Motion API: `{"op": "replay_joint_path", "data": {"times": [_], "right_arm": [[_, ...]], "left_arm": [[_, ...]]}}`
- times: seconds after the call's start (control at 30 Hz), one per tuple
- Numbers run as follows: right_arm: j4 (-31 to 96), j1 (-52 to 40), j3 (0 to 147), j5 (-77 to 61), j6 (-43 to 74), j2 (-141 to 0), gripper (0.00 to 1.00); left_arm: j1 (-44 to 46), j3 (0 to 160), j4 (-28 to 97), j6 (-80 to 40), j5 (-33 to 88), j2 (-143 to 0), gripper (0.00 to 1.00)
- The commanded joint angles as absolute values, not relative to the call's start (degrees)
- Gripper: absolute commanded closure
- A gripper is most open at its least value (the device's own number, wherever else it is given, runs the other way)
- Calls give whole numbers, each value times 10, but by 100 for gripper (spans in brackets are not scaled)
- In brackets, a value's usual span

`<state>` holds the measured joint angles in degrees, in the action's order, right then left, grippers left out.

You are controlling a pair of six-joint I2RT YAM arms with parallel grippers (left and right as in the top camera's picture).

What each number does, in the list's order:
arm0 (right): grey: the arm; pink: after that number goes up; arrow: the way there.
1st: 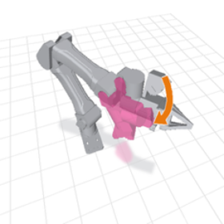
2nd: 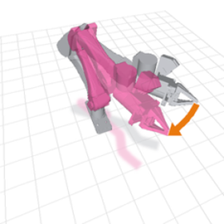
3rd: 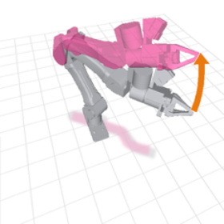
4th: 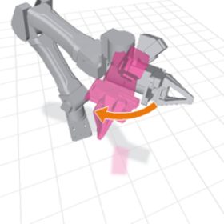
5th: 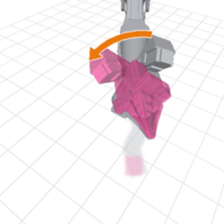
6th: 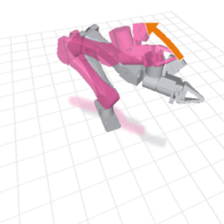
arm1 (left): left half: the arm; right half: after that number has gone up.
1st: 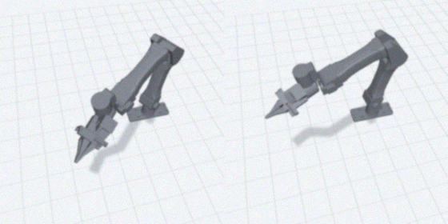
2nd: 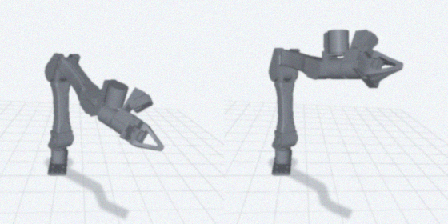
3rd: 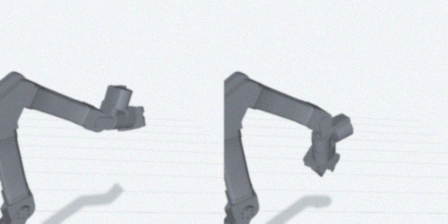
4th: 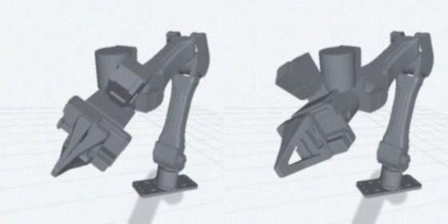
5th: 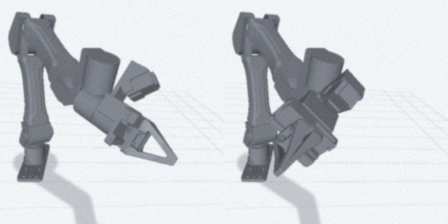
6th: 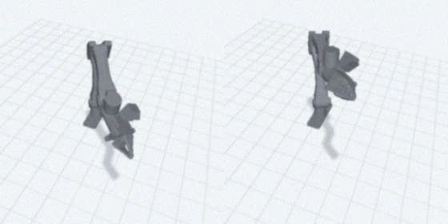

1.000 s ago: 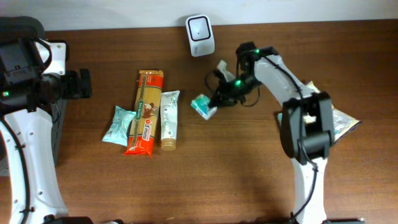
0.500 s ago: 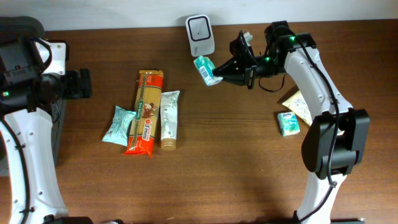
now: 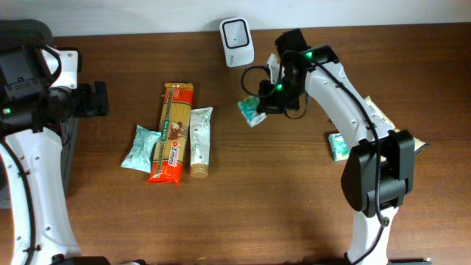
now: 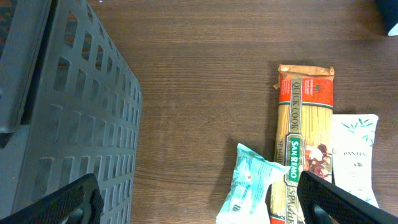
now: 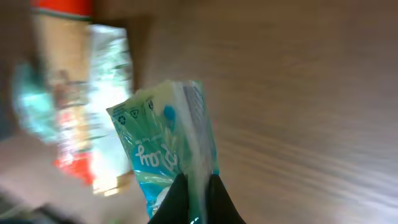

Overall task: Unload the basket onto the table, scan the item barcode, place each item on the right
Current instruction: 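Lift second small pack and hold it over the scanner, then move second small pack right and release it beside wipes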

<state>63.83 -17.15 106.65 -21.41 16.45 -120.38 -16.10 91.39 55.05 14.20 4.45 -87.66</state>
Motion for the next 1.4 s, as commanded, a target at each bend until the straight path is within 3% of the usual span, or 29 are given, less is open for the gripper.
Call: {"op": "replay_joint_path", "data": {"times": [0.0, 0.1, 0.17, 0.3, 0.4, 0.47, 0.73, 0.8, 0.87, 1.0, 1.17, 1.27, 1.37], "right_arm": [[656, -204, 1117, -39, 137, -1201, 96], [630, -267, 1218, 175, 137, -1201, 96], [418, -304, 1223, 333, 53, -1221, 96], [102, -296, 1223, 354, -74, -1314, 96], [-44, -296, 1223, 352, -179, -1414, 96], [-81, -295, 1223, 371, -232, -1463, 96], [-84, -296, 1223, 399, -238, -1463, 96], [-57, -301, 1223, 399, -235, -1430, 96], [43, -311, 1223, 377, -140, -1362, 96], [341, -310, 1223, 260, 74, -1185, 96], [663, -307, 1223, 242, 166, -1033, 96], [854, -240, 1213, 230, 252, -1031, 96], [892, -127, 1131, 181, 276, -1037, 96]], "left_arm": [[-163, 918, 550, 153, 47, -873, 1], [-163, 918, 550, 153, 47, -873, 1], [-163, 918, 550, 153, 47, -873, 1], [-163, 918, 550, 153, 47, -873, 1], [-163, 918, 550, 153, 47, -873, 1], [-163, 918, 550, 153, 47, -873, 1], [-163, 918, 550, 153, 47, -873, 1], [-163, 918, 550, 153, 47, -873, 1], [-163, 918, 550, 153, 47, -873, 1], [-163, 918, 550, 153, 47, -873, 1], [-163, 918, 550, 153, 47, -873, 1], [-163, 918, 550, 153, 47, -873, 1], [-163, 918, 550, 153, 47, -873, 1]]}}
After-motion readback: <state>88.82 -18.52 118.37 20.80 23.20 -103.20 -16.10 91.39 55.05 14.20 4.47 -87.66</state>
